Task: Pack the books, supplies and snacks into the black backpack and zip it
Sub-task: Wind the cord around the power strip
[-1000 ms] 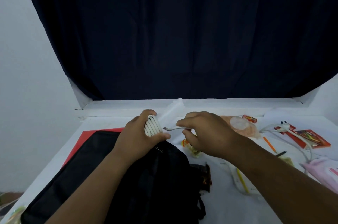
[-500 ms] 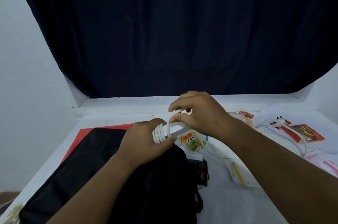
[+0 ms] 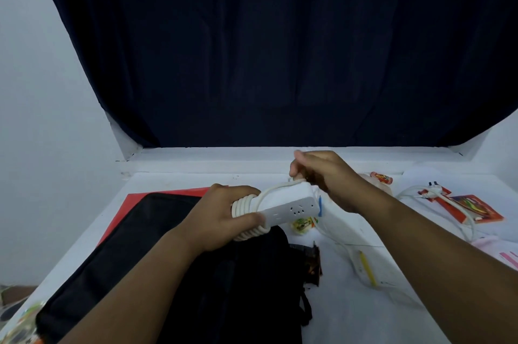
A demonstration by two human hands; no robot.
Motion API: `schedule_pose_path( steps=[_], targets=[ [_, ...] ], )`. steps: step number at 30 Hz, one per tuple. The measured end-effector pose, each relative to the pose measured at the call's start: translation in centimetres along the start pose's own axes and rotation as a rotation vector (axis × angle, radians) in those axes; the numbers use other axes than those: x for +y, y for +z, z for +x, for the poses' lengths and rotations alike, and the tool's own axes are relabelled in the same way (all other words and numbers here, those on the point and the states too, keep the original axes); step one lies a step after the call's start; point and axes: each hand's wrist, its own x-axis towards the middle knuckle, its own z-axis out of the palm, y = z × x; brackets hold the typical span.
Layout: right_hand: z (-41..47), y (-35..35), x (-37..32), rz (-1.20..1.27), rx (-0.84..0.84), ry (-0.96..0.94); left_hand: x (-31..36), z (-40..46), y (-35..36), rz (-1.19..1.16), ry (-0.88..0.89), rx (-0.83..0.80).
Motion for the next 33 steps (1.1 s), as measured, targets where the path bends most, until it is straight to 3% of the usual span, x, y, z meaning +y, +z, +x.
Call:
schedule_pose_path(
  steps=[5, 7, 13, 17, 20, 26, 29, 33],
  targets=[
    [-0.6, 0.9, 2.0, 0.261, -0.03, 0.186, -0.1, 0.3, 0.6, -0.294, 0.014, 0.109],
    [-0.7, 1.7, 3.0, 0.258, -0.038, 0.175, 0.1, 0.5, 0.9, -0.368, -0.006, 0.135],
    [-0.5, 2.9, 3.8, 0.149, -0.091, 0.094, 0.5, 0.8, 1.6, -0.494, -0.017, 0.222],
    [-0.4, 2.7, 4.6, -0.162, -0.142, 0.075, 0.4, 1.1, 1.6, -0.557, -0.061, 0.359],
    [-0.6, 2.5, 6.3, -0.341, -0.114, 0.096, 0.4, 1.6, 1.0, -0.491, -0.118, 0.496],
    [-0.8, 2.0, 5.6, -0.682, -0.028, -0.131, -1.1, 1.6, 0.9, -0.178, -0.201, 0.649],
    [-0.4, 2.0, 4.6, -0.978, 0.008, -0.244, -1.0, 1.7, 1.3, -0.115, -0.226, 0.657],
    [-0.5, 2.4, 2.3, -1.057, 0.0, -0.4, -2.3, 1.8, 1.0, 0.009, -0.284, 0.55]
  ],
)
